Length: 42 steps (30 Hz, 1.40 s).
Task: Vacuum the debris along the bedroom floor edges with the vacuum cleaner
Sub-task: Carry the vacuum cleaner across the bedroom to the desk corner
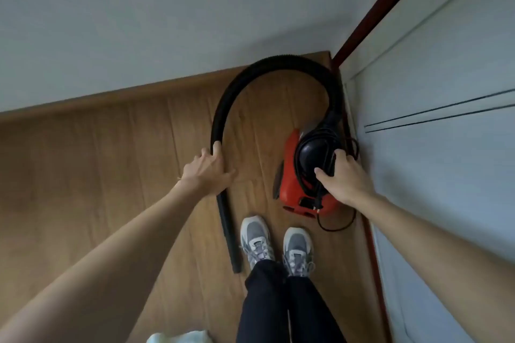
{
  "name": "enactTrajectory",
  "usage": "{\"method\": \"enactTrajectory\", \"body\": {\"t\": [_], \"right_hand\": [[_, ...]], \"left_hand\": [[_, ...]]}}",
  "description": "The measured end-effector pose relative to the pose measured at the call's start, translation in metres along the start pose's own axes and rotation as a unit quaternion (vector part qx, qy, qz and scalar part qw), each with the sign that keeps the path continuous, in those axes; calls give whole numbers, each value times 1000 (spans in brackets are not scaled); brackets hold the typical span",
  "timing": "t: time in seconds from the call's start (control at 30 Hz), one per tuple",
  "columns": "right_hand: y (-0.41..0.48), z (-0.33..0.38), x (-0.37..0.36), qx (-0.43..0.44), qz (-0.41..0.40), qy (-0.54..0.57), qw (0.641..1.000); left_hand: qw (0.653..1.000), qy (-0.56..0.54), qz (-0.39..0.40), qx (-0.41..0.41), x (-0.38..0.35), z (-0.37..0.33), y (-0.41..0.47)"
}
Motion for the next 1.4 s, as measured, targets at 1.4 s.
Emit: {"method": "enactTrajectory", "body": {"t": [1.4], "right_hand": [[90,-23,-85,-39,-315,293,902]], "left_hand": [[895,-394,-195,72,-136,54,149]]}}
Point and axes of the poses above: each hand's wrist, its own y-axis towards the middle knuckle, its own x-axis out of the back of the hand, z = x × y, the point moved 4 cm from there along y, towards the middle knuckle, and after that the axes turned 1 degree about -y, right-handed, at the moved point
